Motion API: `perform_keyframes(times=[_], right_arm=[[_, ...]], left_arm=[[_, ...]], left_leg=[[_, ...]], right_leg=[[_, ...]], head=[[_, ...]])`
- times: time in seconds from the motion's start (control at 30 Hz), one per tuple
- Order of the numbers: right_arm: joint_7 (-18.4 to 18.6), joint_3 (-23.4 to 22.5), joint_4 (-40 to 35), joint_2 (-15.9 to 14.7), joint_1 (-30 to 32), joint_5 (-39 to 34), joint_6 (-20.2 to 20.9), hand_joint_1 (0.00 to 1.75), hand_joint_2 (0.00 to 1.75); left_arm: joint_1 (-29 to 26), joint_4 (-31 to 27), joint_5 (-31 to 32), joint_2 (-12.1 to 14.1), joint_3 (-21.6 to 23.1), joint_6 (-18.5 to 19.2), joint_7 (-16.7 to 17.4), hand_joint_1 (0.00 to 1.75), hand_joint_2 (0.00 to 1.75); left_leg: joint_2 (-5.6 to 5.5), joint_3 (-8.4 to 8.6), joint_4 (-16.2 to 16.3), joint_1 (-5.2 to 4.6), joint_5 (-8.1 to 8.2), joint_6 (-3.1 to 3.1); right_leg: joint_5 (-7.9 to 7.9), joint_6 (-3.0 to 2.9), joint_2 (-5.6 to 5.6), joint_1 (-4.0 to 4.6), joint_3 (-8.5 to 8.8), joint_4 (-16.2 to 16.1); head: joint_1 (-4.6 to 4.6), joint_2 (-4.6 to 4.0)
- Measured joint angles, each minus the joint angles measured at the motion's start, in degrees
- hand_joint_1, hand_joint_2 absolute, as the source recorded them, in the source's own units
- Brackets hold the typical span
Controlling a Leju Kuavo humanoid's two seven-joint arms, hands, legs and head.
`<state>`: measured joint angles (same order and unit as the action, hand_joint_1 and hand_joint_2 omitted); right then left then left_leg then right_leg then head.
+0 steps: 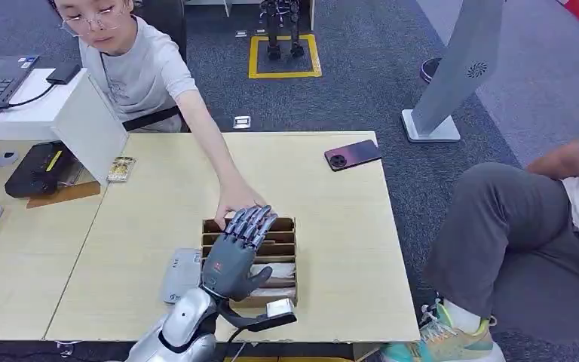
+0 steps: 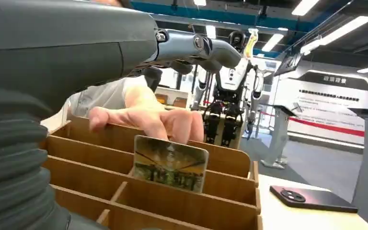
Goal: Pass the card to the sensor for recognition and then transmit it.
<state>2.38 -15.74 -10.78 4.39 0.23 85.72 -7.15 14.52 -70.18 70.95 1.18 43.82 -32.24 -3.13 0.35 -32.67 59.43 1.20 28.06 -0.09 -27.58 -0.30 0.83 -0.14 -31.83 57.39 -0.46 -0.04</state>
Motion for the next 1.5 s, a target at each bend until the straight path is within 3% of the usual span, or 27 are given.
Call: perform_keyframes(times=[0.33,0.43,0.57,0.73,1.0,1.27,1.43,1.5], right_arm=[[0.02,0.00,0.00,0.00,0.03,-0.20,-0.02,0.00,1.75],[0.00,0.00,0.00,0.00,0.09,-0.55,-0.04,0.00,1.75],[-0.15,0.00,0.00,0.00,0.21,-1.14,-0.09,0.00,1.75],[-0.26,0.00,0.02,0.00,0.25,-1.42,-0.18,0.00,1.75],[-1.09,-0.02,0.02,0.00,0.30,-1.64,-0.09,0.00,1.75],[-1.36,-0.02,0.02,0.00,0.30,-1.75,-0.18,0.00,1.75],[-1.81,-0.04,0.02,0.00,0.45,-2.40,-0.28,0.00,1.75],[-1.88,-0.04,0.02,0.00,0.46,-2.40,-0.31,0.00,1.75]], left_arm=[[0.01,-2.63,-1.29,2.47,-2.43,0.92,-0.22,0.00,1.75],[0.09,-5.41,-5.39,5.03,-3.60,4.49,-2.36,0.00,1.75],[0.00,-13.41,-12.15,11.22,-5.55,12.78,-6.14,0.00,1.75],[-1.21,-21.73,-14.53,18.58,-8.55,17.86,-8.09,0.00,1.75],[-1.22,-29.04,-17.70,28.56,-10.64,26.05,-10.25,0.00,1.75],[-0.97,-34.03,-19.87,36.48,-12.33,29.27,-9.55,0.00,1.75],[-8.43,-39.59,-26.04,43.54,-17.67,31.06,-12.11,0.00,1.75],[-12.10,-41.97,-28.90,44.59,-20.48,32.26,-14.61,0.00,1.75]], left_leg=[[0.00,0.00,0.00,0.01,0.00,0.00],[0.00,0.00,0.00,0.01,-0.01,-0.01],[0.02,0.00,-0.01,0.05,-0.01,-0.02],[0.00,-0.03,-0.02,0.10,-0.02,-0.03],[0.01,-0.03,-0.02,0.10,-0.02,-0.04],[0.04,-0.05,-0.03,0.11,-0.02,-0.04],[0.07,-0.05,-0.04,0.11,0.03,-0.11],[0.02,-0.08,-0.04,0.11,0.04,-0.11]], right_leg=[[0.00,0.00,0.00,0.01,-0.01,0.00],[0.00,0.00,0.00,0.01,-0.01,0.00],[0.00,-0.02,0.01,0.05,-0.03,0.02],[-0.03,-0.05,-0.01,0.11,-0.03,0.02],[-0.03,-0.06,-0.02,0.11,-0.06,0.02],[-0.03,-0.07,0.02,0.11,-0.06,0.03],[-0.10,-0.16,0.05,0.11,-0.14,0.05],[-0.18,-0.15,0.00,0.11,-0.15,0.04]], head=[[0.00,0.00],[0.02,0.00],[0.00,0.00],[0.00,0.00],[0.00,0.00],[0.00,0.00],[0.00,0.00],[0.00,0.00]])
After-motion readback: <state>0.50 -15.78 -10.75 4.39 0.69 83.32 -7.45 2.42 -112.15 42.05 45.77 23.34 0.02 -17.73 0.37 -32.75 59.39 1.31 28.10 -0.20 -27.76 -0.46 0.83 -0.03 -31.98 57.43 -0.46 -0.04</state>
